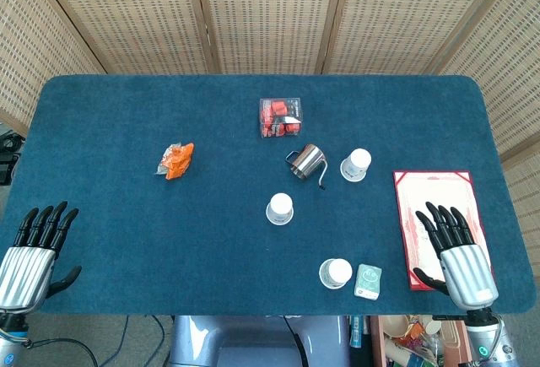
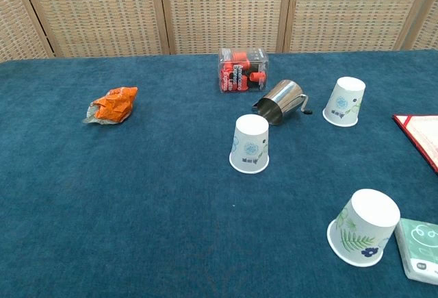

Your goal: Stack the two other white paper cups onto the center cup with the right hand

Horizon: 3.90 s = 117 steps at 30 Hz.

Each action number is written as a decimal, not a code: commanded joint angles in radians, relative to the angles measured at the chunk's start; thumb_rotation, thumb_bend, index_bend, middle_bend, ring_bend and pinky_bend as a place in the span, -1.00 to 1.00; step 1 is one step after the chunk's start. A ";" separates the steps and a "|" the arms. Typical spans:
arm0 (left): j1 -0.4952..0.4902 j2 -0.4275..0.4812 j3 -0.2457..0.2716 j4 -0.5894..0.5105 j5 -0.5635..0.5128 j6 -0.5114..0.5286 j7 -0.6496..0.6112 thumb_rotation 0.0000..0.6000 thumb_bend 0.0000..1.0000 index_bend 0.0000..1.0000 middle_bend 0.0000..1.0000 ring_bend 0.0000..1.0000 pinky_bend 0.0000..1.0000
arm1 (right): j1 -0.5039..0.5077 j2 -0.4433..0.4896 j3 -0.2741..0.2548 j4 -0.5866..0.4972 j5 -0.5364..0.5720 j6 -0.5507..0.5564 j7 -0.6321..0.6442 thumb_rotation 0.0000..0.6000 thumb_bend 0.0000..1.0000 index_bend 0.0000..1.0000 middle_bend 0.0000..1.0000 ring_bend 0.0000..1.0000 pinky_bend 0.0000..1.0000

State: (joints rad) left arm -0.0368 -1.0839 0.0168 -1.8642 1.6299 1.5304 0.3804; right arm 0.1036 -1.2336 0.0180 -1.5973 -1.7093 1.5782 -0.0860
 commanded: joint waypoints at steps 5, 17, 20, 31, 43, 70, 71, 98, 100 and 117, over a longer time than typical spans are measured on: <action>0.000 -0.001 -0.001 0.001 -0.003 -0.001 0.002 1.00 -0.52 -1.00 -1.00 -1.00 -1.00 | 0.000 0.002 0.000 -0.005 0.001 0.000 0.002 1.00 -0.86 -0.85 -1.00 -1.00 -1.00; 0.000 -0.001 -0.002 -0.007 -0.002 0.000 0.008 1.00 -0.52 -1.00 -1.00 -1.00 -1.00 | 0.003 0.007 -0.008 -0.010 -0.007 -0.011 0.002 1.00 -0.86 -0.85 -1.00 -1.00 -1.00; -0.002 0.000 -0.001 -0.007 -0.002 -0.004 0.007 1.00 -0.52 -1.00 -1.00 -1.00 -1.00 | 0.002 0.012 -0.012 -0.022 -0.014 -0.010 0.002 1.00 -0.86 -0.85 -1.00 -1.00 -1.00; -0.001 -0.005 -0.002 -0.008 0.007 0.001 0.015 1.00 -0.52 -1.00 -1.00 -1.00 -1.00 | 0.062 0.079 -0.078 -0.061 -0.102 -0.104 0.133 1.00 -0.86 -0.82 -1.00 -1.00 -1.00; -0.002 -0.008 -0.002 -0.007 0.013 0.002 0.009 1.00 -0.52 -1.00 -1.00 -1.00 -1.00 | 0.102 0.018 -0.082 -0.125 -0.113 -0.189 0.040 1.00 -0.86 -0.71 -1.00 -1.00 -1.00; -0.005 -0.010 -0.004 -0.012 0.006 -0.004 0.021 1.00 -0.52 -1.00 -1.00 -1.00 -1.00 | 0.189 -0.056 -0.063 -0.132 0.018 -0.370 -0.010 1.00 -0.86 -0.46 -1.00 -1.00 -1.00; -0.005 -0.010 -0.003 -0.012 0.006 -0.005 0.020 1.00 -0.52 -1.00 -1.00 -1.00 -1.00 | 0.192 -0.058 -0.062 -0.132 0.028 -0.380 -0.017 1.00 -0.86 -0.45 -1.00 -1.00 -1.00; -0.008 -0.007 -0.004 -0.019 0.004 -0.010 0.021 1.00 -0.52 -1.00 -1.00 -1.00 -1.00 | 0.246 -0.117 -0.040 -0.115 0.140 -0.472 -0.070 1.00 -0.86 -0.37 -1.00 -1.00 -1.00; -0.009 -0.006 -0.004 -0.019 0.001 -0.013 0.021 1.00 -0.52 -1.00 -1.00 -1.00 -1.00 | 0.252 -0.127 -0.039 -0.111 0.148 -0.480 -0.078 1.00 -0.86 -0.36 -1.00 -1.00 -1.00; -0.011 -0.003 -0.004 -0.023 -0.001 -0.016 0.020 1.00 -0.52 -1.00 -1.00 -1.00 -1.00 | 0.270 -0.182 -0.027 -0.072 0.182 -0.484 -0.092 1.00 -0.86 -0.14 -1.00 -1.00 -1.00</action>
State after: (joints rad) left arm -0.0477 -1.0875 0.0128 -1.8869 1.6290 1.5142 0.4006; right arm 0.3731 -1.4154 -0.0095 -1.6698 -1.5276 1.0936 -0.1784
